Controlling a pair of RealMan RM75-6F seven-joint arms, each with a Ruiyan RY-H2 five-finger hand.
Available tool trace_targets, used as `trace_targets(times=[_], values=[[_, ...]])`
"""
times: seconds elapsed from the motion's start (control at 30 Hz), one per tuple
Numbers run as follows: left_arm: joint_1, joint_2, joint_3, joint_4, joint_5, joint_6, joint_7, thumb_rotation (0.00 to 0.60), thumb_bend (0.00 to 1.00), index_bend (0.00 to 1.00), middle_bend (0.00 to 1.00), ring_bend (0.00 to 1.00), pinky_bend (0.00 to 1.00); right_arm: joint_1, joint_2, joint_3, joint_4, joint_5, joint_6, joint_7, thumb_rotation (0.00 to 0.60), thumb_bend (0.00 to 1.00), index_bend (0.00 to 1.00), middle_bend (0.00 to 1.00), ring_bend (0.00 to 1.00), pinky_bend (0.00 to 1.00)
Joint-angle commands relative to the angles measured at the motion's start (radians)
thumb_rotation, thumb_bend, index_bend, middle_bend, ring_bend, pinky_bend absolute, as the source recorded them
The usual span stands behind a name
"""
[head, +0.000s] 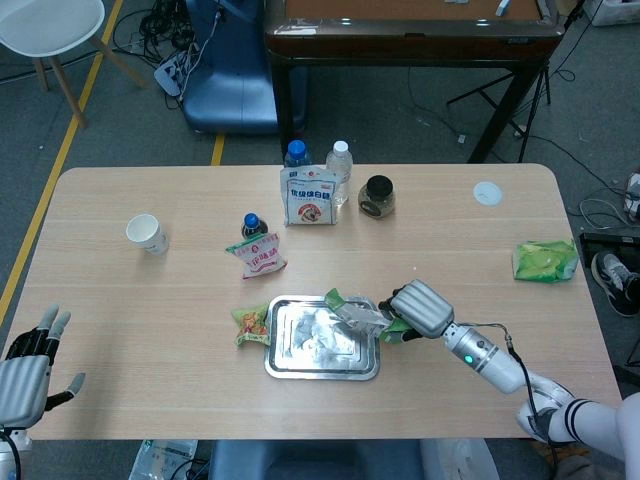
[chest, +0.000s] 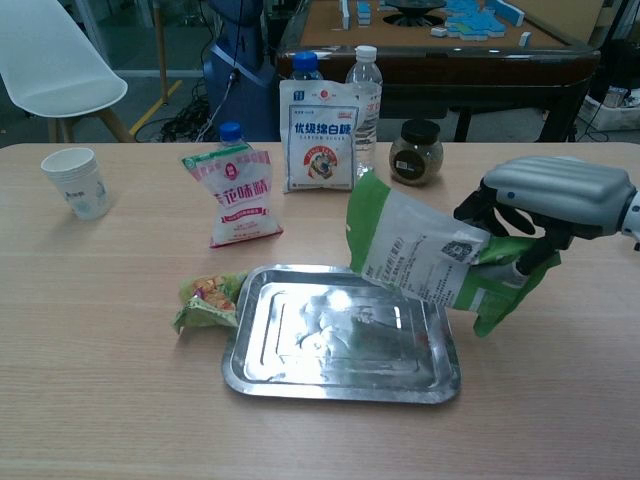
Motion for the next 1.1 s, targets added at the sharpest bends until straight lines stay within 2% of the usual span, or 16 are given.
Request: trace_targets(times=[0.03, 0.4, 0.63, 0.9, 1.1], values=[[0.002, 0.000, 0.000, -0.002, 0.000, 0.003, 0.001, 0.600, 0.23, 0.02, 0.00, 0.12, 0.12, -0.045, -0.115, -0.018, 0.180, -0.054, 0.125, 0.124, 0.600, 0.41, 0.75, 0.70, 0.61, 0.69], [0.010, -0.002, 0.004, -0.001, -0.002, 0.007, 0.001, 0.600, 0.23, 0.02, 0.00, 0.12, 0.12, -0.102, -0.337, -0.029, 0.574, -0.071, 0.287, 0.350, 0.600, 0.41, 0.75, 0.70, 0.61, 0.69], [0.006, -0.007, 0.007, 0.003, 0.005, 0.001, -0.006, 0.600, 0.23, 0.02, 0.00, 0.12, 0.12, -0.133, -0.448, -0.032, 0.776, -0.067, 0.370, 0.446, 0.600, 0.41, 0.76, 0.70, 0.61, 0.69], [0.006, -0.009, 0.008, 0.006, 0.009, -0.001, -0.010, 0.600, 0.23, 0.02, 0.00, 0.12, 0.12, -0.158, -0.518, -0.032, 0.915, -0.054, 0.443, 0.493, 0.600, 0.41, 0.77, 0.70, 0.61, 0.69], [0.006, -0.011, 0.012, 0.004, 0.010, -0.005, -0.006, 0.600, 0.23, 0.02, 0.00, 0.12, 0.12, -0.167, -0.539, -0.045, 0.962, -0.052, 0.431, 0.502, 0.600, 0.42, 0.77, 0.70, 0.61, 0.69]])
